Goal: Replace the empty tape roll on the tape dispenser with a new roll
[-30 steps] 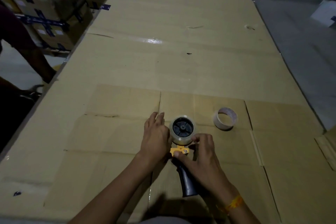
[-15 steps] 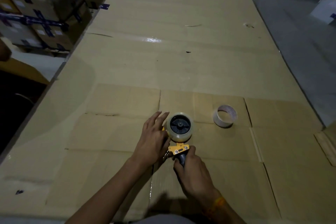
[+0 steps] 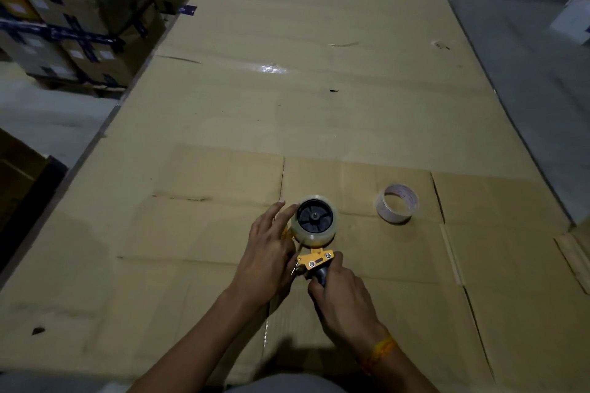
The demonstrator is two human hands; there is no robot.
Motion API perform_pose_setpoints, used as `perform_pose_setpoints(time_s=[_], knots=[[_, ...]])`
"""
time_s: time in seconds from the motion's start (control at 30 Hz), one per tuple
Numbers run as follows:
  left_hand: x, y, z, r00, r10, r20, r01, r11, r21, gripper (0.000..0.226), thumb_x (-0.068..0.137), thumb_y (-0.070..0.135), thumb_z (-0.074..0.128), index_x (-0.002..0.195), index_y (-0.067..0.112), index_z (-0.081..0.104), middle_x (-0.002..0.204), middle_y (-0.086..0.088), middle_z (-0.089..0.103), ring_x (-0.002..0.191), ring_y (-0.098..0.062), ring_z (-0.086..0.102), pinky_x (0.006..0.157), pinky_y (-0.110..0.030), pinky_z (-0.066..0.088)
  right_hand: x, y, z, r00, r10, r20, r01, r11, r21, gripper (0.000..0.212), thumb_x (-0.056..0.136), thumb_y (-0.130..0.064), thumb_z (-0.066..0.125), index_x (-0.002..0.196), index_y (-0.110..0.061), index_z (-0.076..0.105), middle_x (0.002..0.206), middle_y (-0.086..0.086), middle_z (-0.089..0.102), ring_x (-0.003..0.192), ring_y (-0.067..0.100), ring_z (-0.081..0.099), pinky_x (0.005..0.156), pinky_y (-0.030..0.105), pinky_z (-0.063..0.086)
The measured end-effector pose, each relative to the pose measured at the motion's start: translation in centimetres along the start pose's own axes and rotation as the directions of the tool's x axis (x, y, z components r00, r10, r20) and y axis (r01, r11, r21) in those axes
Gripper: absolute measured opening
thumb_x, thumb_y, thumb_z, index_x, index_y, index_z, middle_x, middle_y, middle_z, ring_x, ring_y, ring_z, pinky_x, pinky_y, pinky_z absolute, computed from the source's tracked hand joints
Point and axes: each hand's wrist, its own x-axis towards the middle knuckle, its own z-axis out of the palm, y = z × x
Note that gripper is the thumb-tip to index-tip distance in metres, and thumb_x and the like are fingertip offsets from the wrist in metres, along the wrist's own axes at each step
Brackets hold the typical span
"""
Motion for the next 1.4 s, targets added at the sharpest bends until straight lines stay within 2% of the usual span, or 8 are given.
perform_pose_setpoints(time_s=[0.3,0.53,0.73,0.9,0.97,1.1,1.2,1.4], knots=[[-2.3,0.0,-0.8,0.998,-0.054,-0.037,0.047,0.985,-0.165,0.019,0.095,0.032,0.076,0.082,0.019,0.083,0.176,0.0,0.034,0.167,-0.025,0.02,0.122,-0.043,0.033,0.2,0.6,0.2,1.0,-0.02,-0.01,0.02,1.0,0.0,0.043,0.104,-0.042,0.061,0.137,-0.025,0.038,0.118,0.0,0.073,0.1,0.023,0.071,0.073,0.031,0.045],[-3.1,-1.4,-0.8,0.993,-0.113,-0.037,0.104,0.977,-0.183,0.009,0.094,0.029,0.081,0.101,0.025,0.084,0.177,0.008,0.031,0.166,-0.02,0.019,0.125,-0.043,0.038,0.7,1.2,0.1,0.999,-0.029,-0.024,0.028,0.999,-0.027,0.046,0.103,-0.043,0.06,0.14,-0.027,0.037,0.112,-0.003,0.072,0.092,0.019,0.069,0.071,0.032,0.051],[-3.2,-2.3,-1.1,0.994,-0.084,-0.067,0.065,0.968,-0.243,0.036,0.093,0.031,0.083,0.128,0.021,0.079,0.172,0.002,0.04,0.163,-0.022,0.026,0.122,-0.045,0.043,1.6,1.3,-0.5,0.998,-0.044,-0.035,0.041,0.995,-0.09,0.045,0.102,-0.044,0.061,0.138,-0.027,0.041,0.113,-0.001,0.074,0.09,0.023,0.066,0.069,0.033,0.044],[-3.7,-4.4,-1.9,0.993,-0.109,-0.054,0.092,0.962,-0.257,0.014,0.089,0.032,0.089,0.089,0.018,0.084,0.169,0.003,0.045,0.161,-0.019,0.029,0.119,-0.038,0.04,2.7,1.7,-1.6,0.998,-0.07,-0.001,0.07,0.991,-0.116,0.039,0.101,-0.042,0.06,0.133,-0.027,0.043,0.104,-0.003,0.07,0.085,0.02,0.065,0.063,0.032,0.044],[-3.6,-4.9,-1.9,0.995,-0.087,-0.042,0.074,0.967,-0.243,0.011,0.089,0.028,0.088,0.086,0.019,0.083,0.166,0.002,0.048,0.158,-0.017,0.03,0.118,-0.037,0.042,3.3,2.1,-2.2,0.993,-0.114,0.025,0.116,0.985,-0.131,0.037,0.1,-0.044,0.06,0.13,-0.03,0.042,0.103,-0.005,0.069,0.083,0.018,0.065,0.067,0.035,0.053],[-3.2,-5.4,-1.6,0.997,-0.029,-0.066,0.012,0.97,-0.241,0.014,0.095,0.027,0.082,0.102,0.015,0.081,0.162,0.0,0.052,0.15,-0.013,0.036,0.111,-0.034,0.05,3.8,2.7,-2.9,0.98,-0.194,0.051,0.198,0.976,-0.094,0.076,0.095,-0.056,0.072,0.153,-0.033,0.028,0.134,-0.005,0.066,0.103,0.017,0.069,0.082,0.033,0.057],[-3.1,-5.9,-1.6,0.999,-0.008,-0.039,-0.001,0.973,-0.232,0.015,0.096,0.025,0.08,0.107,0.015,0.078,0.157,-0.002,0.055,0.142,-0.023,0.051,0.1,-0.041,0.061,3.8,2.4,-2.9,0.979,-0.202,0.023,0.203,0.967,-0.151,0.115,0.087,-0.068,0.076,0.17,-0.027,0.007,0.161,0.0,0.042,0.132,0.025,0.059,0.096,0.039,0.055],[-3.3,-6.7,-2.1,0.999,0.017,-0.048,-0.024,0.988,-0.154,0.028,0.1,0.04,0.067,0.108,0.016,0.079,0.134,-0.001,0.061,0.112,-0.017,0.064,0.08,-0.041,0.064,3.0,1.0,-1.1,0.951,-0.293,-0.102,0.277,0.95,-0.145,0.081,0.101,-0.061,0.063,0.164,-0.03,0.022,0.156,0.002,0.034,0.126,0.02,0.056,0.09,0.028,0.056]])
